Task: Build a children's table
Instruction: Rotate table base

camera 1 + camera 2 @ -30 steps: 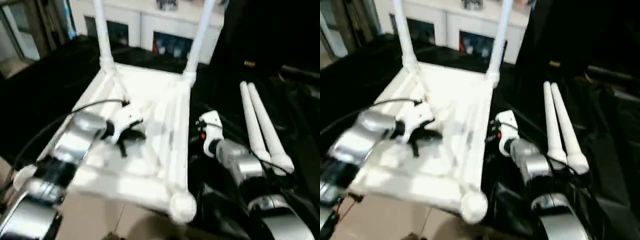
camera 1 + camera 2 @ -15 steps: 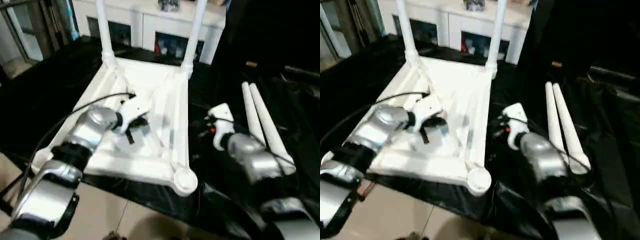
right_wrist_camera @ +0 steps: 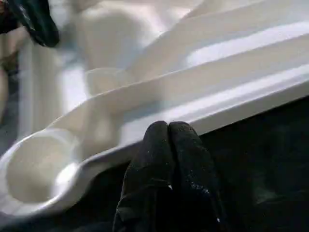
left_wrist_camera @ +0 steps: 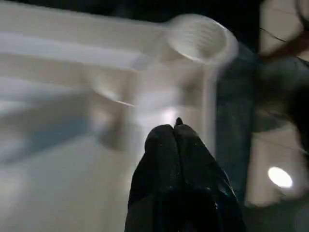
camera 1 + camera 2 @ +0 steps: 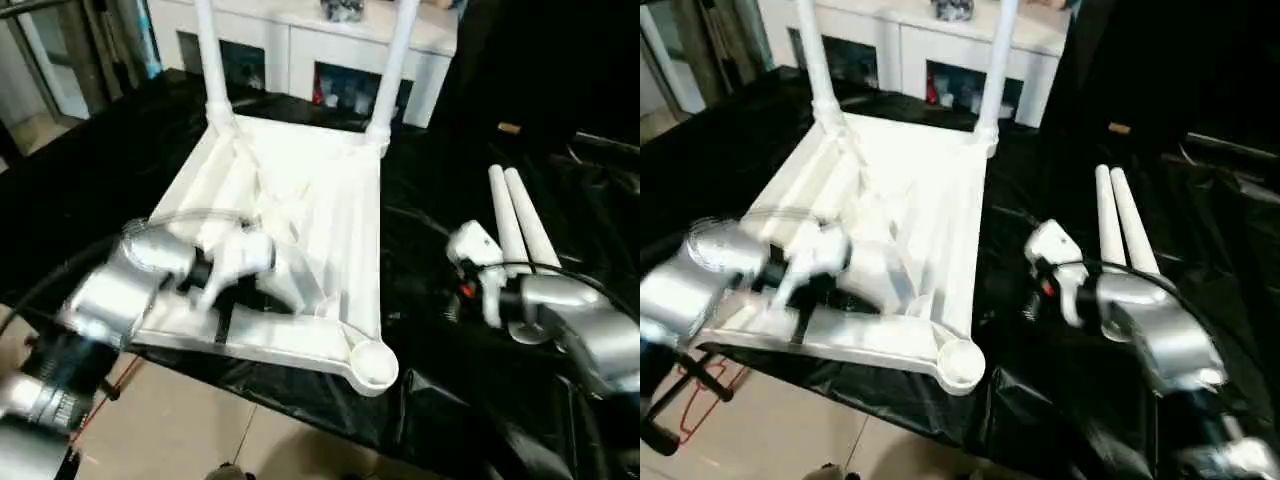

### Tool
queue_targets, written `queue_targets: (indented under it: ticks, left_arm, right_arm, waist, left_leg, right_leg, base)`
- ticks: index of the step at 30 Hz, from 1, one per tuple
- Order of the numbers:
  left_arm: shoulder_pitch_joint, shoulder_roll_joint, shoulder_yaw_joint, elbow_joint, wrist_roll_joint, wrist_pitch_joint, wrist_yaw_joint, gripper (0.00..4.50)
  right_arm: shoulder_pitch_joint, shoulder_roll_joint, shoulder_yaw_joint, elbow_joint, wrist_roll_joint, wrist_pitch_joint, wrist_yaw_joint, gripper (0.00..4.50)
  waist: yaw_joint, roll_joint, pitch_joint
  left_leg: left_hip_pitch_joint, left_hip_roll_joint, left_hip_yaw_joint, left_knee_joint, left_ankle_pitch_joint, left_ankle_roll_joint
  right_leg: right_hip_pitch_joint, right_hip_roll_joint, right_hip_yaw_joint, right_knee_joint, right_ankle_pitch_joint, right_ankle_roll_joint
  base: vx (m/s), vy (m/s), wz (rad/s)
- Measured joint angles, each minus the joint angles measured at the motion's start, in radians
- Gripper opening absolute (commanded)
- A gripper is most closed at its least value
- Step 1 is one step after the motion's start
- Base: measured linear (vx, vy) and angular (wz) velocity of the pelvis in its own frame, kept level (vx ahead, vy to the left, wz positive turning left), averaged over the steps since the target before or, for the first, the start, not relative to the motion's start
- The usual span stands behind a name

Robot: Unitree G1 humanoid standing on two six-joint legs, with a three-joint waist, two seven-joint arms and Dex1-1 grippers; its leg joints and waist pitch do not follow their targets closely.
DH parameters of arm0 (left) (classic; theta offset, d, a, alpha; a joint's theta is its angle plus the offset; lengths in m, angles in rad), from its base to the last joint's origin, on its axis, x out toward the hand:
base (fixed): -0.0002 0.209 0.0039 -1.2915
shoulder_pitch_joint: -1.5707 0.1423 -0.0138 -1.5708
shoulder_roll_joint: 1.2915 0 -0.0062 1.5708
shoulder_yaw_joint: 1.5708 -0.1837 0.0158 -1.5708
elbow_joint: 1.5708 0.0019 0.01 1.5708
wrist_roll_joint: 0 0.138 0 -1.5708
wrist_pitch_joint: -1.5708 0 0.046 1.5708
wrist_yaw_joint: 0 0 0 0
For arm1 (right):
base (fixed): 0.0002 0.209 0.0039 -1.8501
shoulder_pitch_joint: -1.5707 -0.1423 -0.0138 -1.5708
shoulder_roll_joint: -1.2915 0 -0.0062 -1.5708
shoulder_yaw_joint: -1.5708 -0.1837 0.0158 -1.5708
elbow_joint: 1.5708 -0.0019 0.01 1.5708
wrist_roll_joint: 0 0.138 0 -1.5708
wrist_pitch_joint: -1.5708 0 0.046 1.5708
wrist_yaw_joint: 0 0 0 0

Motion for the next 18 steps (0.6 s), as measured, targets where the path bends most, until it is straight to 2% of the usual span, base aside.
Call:
queue_targets:
  ticks: [4, 7, 12, 18]
  left_arm:
    - [-0.011, -0.014, -0.051, 0.019, 0.076, -0.026, 0.027, 0.00]
    - [-0.035, -0.031, -0.084, 0.094, 0.187, -0.031, 0.140, 0.00]
    - [-0.064, -0.063, -0.093, 0.148, 0.217, -0.026, 0.230, 0.00]
    - [-0.125, -0.124, -0.084, 0.270, 0.260, -0.056, 0.346, 0.00]
  right_arm:
    - [0.021, -0.019, 0.018, -0.060, 0.022, 0.036, 0.035, 0.07]
    - [0.028, -0.024, 0.024, -0.080, 0.022, 0.053, 0.039, 0.07]
    - [0.050, -0.038, 0.029, -0.092, 0.021, 0.078, 0.032, 0.07]
    - [0.050, -0.038, 0.034, -0.116, 0.020, 0.089, 0.019, 0.07]
  waist:
    - [-0.001, 0.002, 0.000]
    - [-0.003, 0.007, -0.002]
    - [-0.003, 0.009, -0.003]
    - [0.000, 0.011, -0.004]
  left_leg:
    - [0.002, 0.000, 0.000, 0.001, 0.000, 0.000]
    - [0.003, 0.000, -0.001, 0.002, 0.000, 0.000]
    - [0.002, 0.000, -0.002, 0.003, 0.000, 0.000]
    - [0.001, 0.000, -0.002, 0.004, 0.000, 0.000]
  right_leg:
    - [0.002, 0.000, 0.000, 0.001, 0.000, 0.000]
    - [0.003, 0.000, 0.000, 0.000, 0.000, 0.001]
    - [0.003, 0.000, 0.000, 0.001, 0.000, 0.001]
    - [0.003, 0.000, -0.001, 0.001, 0.000, 0.001]
  base:
    - [0.000, 0.000, 0.00]
    - [0.000, 0.000, 0.00]
    - [0.000, 0.000, 0.00]
    - [0.000, 0.000, 0.00]
